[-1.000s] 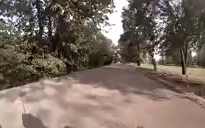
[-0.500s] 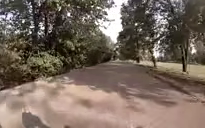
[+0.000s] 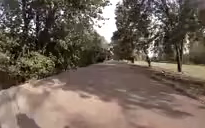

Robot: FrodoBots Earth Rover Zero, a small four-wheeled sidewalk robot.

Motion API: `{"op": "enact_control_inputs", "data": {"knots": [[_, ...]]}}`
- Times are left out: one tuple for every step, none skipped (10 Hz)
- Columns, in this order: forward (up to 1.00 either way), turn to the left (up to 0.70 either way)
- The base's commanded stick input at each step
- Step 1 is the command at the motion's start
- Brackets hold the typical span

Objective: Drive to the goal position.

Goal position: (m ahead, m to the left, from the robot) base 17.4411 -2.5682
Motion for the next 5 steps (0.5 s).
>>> {"op": "enact_control_inputs", "data": {"knots": [[0.70,-0.35],[0.70,-0.34],[0.70,-0.22],[0.70,-0.10],[0.70,0.00]]}}
